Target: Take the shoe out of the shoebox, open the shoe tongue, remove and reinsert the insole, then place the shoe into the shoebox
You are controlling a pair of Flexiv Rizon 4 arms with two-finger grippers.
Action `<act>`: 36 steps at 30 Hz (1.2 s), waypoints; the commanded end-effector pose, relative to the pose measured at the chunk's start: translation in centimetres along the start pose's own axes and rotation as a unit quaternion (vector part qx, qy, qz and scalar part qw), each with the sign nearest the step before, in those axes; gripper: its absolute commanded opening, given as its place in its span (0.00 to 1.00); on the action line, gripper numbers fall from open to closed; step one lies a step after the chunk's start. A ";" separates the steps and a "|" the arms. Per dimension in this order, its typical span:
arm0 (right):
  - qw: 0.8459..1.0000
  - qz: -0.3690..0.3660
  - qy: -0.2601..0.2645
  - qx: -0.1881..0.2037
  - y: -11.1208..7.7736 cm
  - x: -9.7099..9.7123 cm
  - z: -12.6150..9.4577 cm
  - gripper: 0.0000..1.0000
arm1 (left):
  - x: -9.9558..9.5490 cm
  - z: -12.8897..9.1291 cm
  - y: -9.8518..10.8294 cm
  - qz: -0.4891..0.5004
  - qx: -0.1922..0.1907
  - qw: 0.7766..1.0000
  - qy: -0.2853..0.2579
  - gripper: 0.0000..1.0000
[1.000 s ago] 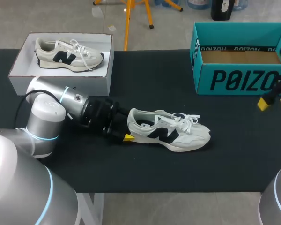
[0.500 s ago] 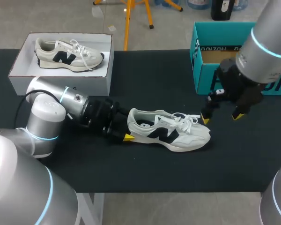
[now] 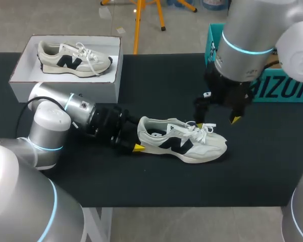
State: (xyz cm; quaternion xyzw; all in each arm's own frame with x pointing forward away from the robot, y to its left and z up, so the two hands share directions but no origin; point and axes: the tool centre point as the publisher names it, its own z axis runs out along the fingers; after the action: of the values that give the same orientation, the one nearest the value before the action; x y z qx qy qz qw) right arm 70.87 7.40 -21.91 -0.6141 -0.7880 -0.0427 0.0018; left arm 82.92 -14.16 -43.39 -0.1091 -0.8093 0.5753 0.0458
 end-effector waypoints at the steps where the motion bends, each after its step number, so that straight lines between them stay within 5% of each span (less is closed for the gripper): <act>1: 0.999 0.033 -0.029 0.025 1.1 -0.1 1.1 1.00 | -0.2 0.2 0.1 -0.001 -0.001 1.000 0.002 0.00; 15: 0.988 0.116 -0.105 0.013 4.3 5.2 5.9 1.00 | -0.2 0.2 0.1 -0.001 -0.001 1.000 0.002 0.00; 27: 0.967 0.203 -0.153 -0.015 6.4 6.2 7.4 1.00 | -0.2 0.2 0.1 -0.001 -0.001 1.000 0.002 0.00; 36: 0.972 0.171 -0.160 -0.027 6.9 8.6 9.2 1.00 | -0.2 0.2 0.1 -0.001 -0.001 1.000 0.002 0.00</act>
State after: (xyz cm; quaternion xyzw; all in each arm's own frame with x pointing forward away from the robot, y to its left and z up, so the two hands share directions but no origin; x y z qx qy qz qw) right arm 75.36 16.92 -29.05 -0.7388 -0.6652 0.0005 -0.1081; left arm 82.92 -14.16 -43.38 -0.1091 -0.8093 0.5753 0.0458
